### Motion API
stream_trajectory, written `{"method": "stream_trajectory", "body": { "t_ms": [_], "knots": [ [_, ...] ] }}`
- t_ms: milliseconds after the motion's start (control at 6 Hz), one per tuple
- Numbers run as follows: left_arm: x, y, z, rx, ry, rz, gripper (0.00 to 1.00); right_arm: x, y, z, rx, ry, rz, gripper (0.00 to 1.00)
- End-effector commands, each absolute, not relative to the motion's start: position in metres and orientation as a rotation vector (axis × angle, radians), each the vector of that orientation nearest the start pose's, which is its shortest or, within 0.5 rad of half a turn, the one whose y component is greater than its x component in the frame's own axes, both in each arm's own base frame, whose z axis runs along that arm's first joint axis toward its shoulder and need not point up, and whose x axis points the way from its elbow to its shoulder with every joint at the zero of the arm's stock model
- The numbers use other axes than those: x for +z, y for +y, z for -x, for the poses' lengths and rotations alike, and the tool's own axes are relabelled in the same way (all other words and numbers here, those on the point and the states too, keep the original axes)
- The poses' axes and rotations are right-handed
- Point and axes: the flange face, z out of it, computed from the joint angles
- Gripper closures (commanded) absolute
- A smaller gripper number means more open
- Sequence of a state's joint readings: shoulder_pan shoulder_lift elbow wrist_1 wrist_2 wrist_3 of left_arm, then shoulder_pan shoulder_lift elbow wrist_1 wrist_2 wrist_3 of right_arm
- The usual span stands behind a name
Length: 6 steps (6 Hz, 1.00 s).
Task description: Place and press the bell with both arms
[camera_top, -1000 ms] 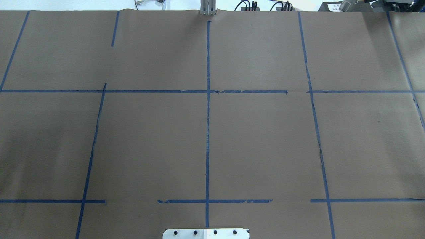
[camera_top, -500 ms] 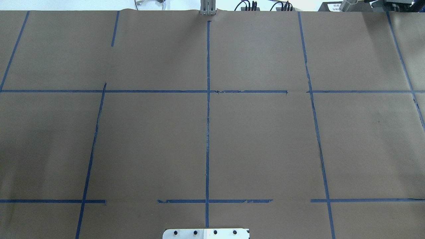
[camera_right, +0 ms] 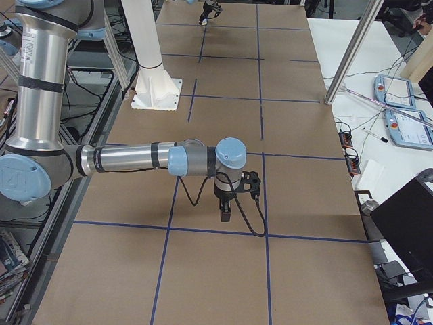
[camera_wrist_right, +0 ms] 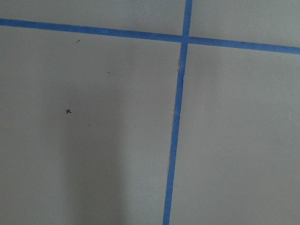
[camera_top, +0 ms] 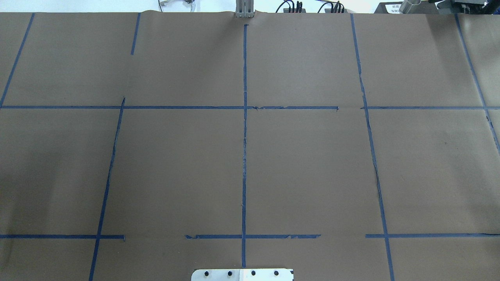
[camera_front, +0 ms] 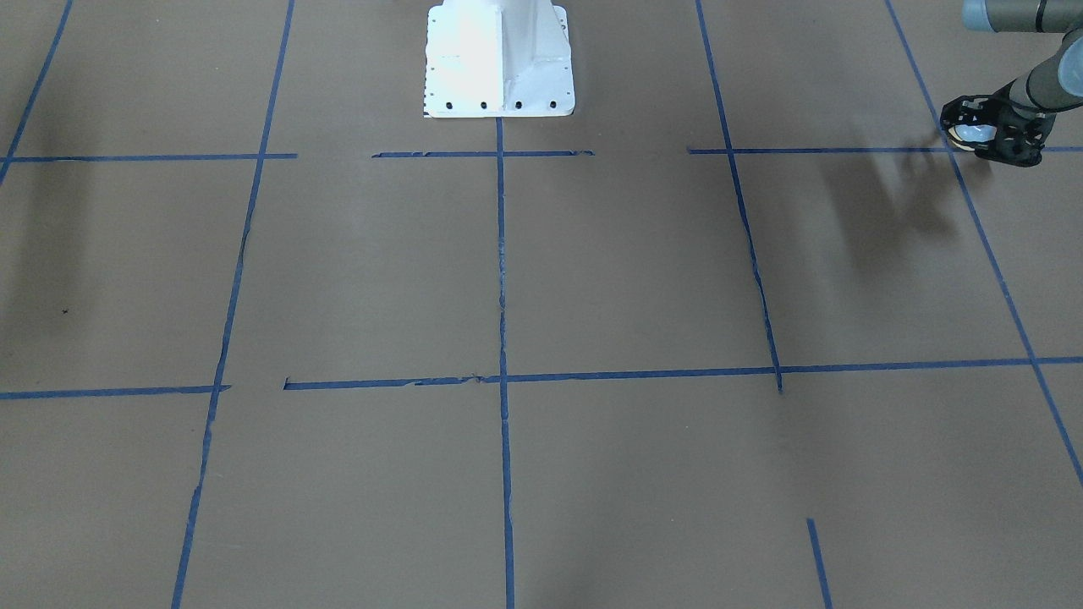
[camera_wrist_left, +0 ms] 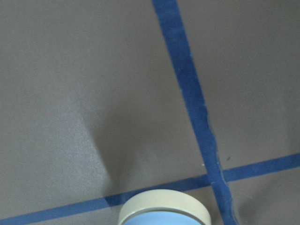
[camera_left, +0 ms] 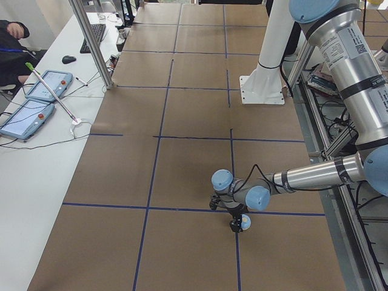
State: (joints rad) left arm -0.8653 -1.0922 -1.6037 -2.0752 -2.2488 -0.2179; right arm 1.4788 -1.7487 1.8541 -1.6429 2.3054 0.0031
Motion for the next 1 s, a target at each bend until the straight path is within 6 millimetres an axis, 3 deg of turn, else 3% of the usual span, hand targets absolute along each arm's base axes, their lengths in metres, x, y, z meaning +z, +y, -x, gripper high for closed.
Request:
{"method": "stream_trajectory", "body": {
  "t_ms": [0,167,333,500,667,833],
  "knots": [
    [0.784,-0.244,-0.115,0.503,0.659,0.209,0.78,0.607,-0.421,-0.028,-0.1,-0.736,-0.003,0.0],
    [0.779,-0.239,-0.11,0.52,0.683,0.153,0.93,0.605,-0.422,-0.028,-0.101,-0.736,-0.006,0.0],
    [0.75,-0.25,-0.115,0.529,0.713,0.087,0.96,0.603,-0.422,-0.028,-0.099,-0.736,-0.009,0.0],
    [0.709,-0.267,-0.104,0.485,0.742,-0.012,0.96,0.604,-0.421,-0.028,-0.1,-0.736,-0.008,0.0],
    [0.68,-0.292,-0.079,0.39,0.757,-0.11,0.96,0.606,-0.418,-0.028,-0.101,-0.736,-0.004,0.0],
    [0.651,-0.314,-0.086,0.36,0.776,-0.153,0.96,0.606,-0.418,-0.028,-0.1,-0.736,-0.003,0.0]
  ]
}}
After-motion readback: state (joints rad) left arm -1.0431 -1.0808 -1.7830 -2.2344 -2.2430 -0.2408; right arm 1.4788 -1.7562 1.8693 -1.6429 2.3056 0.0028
